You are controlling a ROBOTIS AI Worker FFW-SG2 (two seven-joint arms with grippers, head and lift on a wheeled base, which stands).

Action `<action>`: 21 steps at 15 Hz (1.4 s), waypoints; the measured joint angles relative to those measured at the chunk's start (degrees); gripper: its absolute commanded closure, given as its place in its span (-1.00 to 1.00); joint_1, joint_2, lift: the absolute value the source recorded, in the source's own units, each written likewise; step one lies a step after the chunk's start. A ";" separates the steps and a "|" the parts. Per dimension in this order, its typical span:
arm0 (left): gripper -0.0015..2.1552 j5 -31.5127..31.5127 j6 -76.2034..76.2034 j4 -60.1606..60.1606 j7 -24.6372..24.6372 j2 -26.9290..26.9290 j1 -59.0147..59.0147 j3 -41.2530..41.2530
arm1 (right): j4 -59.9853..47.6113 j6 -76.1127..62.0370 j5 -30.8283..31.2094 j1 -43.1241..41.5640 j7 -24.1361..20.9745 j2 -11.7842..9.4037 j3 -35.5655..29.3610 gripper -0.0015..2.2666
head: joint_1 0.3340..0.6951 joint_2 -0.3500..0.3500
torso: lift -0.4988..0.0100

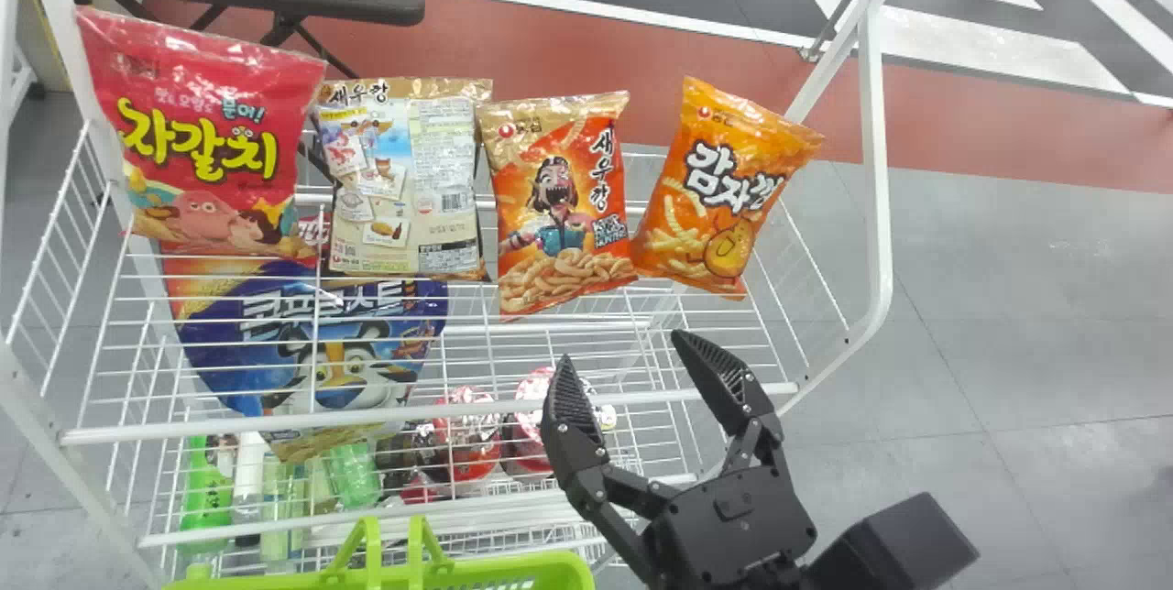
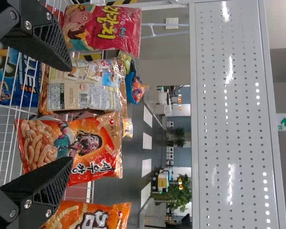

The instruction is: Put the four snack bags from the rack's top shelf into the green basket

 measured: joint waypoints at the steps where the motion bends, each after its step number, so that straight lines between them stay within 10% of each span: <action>1: 0.99 0.00 0.00 0.00 0.00 0.00 0.00 0.00 | 0.01 0.00 0.00 0.00 -0.01 0.00 0.00 -0.85 | 1.00 -1.00 | 0.96; 8: 0.99 -0.33 0.00 0.46 1.02 0.07 -0.60 -2.07 | 9.22 4.58 0.47 -13.00 -0.97 0.18 5.84 -0.85 | 1.00 -1.00 | 0.96; 11: 0.99 -0.98 0.00 1.48 1.55 0.42 -2.22 -4.00 | 15.85 10.21 1.54 -25.69 -3.97 0.92 14.49 -0.85 | 1.00 -0.57 | 0.96; 17: 0.99 -1.13 0.00 2.13 0.55 0.96 -3.15 -4.99 | 32.30 19.65 5.83 -46.15 -4.89 9.65 25.69 -0.85 | 1.00 0.24 | 0.96; 21: 0.99 -0.95 0.00 2.60 -1.46 1.06 -3.17 -3.66 | 43.13 21.33 8.09 -54.67 -11.90 9.93 29.17 -0.85 | 1.00 0.29 | 0.96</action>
